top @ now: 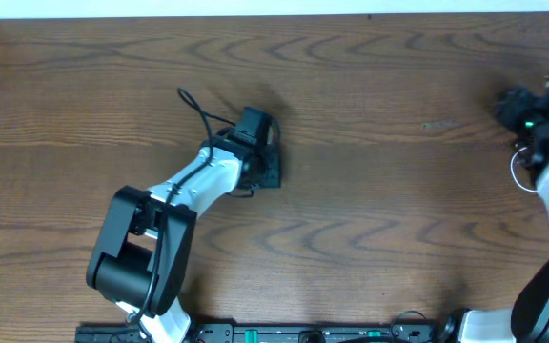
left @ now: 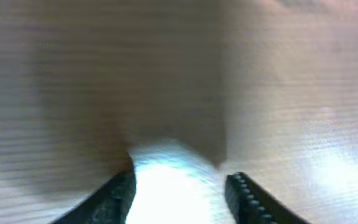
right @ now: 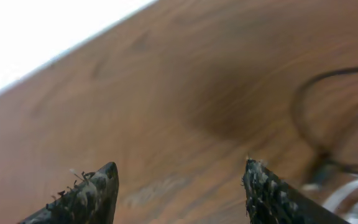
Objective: Untangle cables
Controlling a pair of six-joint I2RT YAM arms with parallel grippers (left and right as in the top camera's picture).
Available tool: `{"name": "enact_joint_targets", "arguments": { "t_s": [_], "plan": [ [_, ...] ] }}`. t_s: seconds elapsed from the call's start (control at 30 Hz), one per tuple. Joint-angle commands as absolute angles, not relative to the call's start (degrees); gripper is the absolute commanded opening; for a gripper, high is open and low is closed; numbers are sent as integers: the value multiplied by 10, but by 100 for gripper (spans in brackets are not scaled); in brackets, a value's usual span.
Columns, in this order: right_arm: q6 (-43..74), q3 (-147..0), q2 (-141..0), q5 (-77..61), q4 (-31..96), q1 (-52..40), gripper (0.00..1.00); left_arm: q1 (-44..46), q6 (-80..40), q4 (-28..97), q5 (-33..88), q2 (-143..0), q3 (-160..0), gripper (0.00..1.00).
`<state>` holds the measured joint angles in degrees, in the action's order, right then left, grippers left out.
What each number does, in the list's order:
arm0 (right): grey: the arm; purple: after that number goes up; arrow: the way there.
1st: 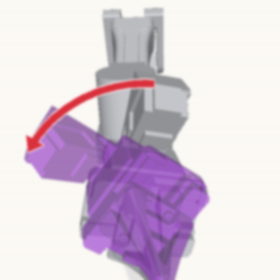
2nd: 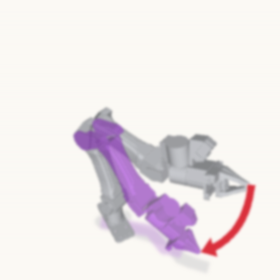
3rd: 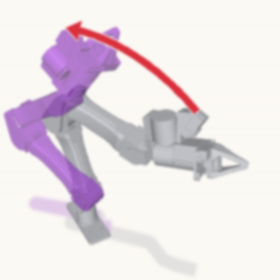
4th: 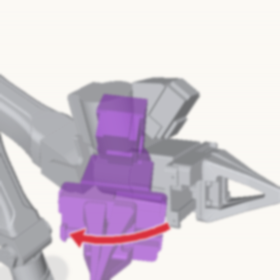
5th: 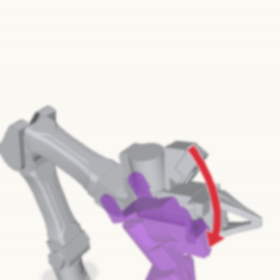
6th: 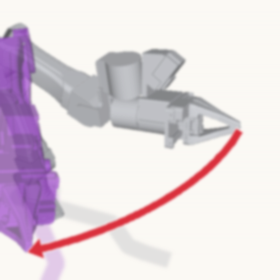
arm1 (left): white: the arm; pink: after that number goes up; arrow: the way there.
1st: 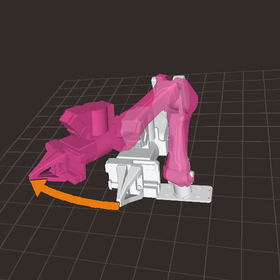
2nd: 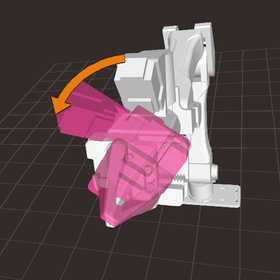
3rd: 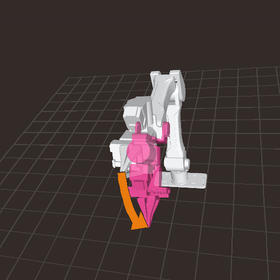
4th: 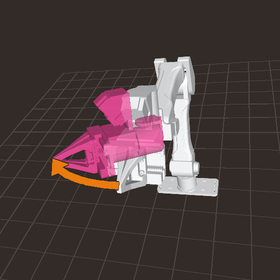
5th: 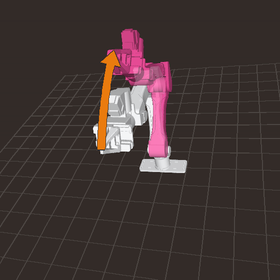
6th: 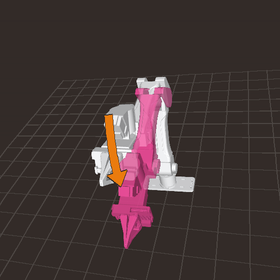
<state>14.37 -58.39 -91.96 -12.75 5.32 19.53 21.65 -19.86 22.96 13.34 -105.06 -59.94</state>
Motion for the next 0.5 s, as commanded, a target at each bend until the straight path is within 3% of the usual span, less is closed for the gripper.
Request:
{"name": "enact_joint_targets", "arguments": {
  "t_s": [0.0,0.13,0.23,0.47],
  "plan": [
    [64,-589,-943,-139,72,146,61,170,-200,237,124,-1043,-603,59],
    [33,-589,-971,-138,93,100,63,116,-201,250,124,-1029,-604,73],
    [29,-589,-996,-117,131,62,99,61,-201,293,124,-1022,-604,79],
    [39,-589,-1001,-89,236,36,99,6,-203,425,144,-1022,-603,83]
  ]
}}
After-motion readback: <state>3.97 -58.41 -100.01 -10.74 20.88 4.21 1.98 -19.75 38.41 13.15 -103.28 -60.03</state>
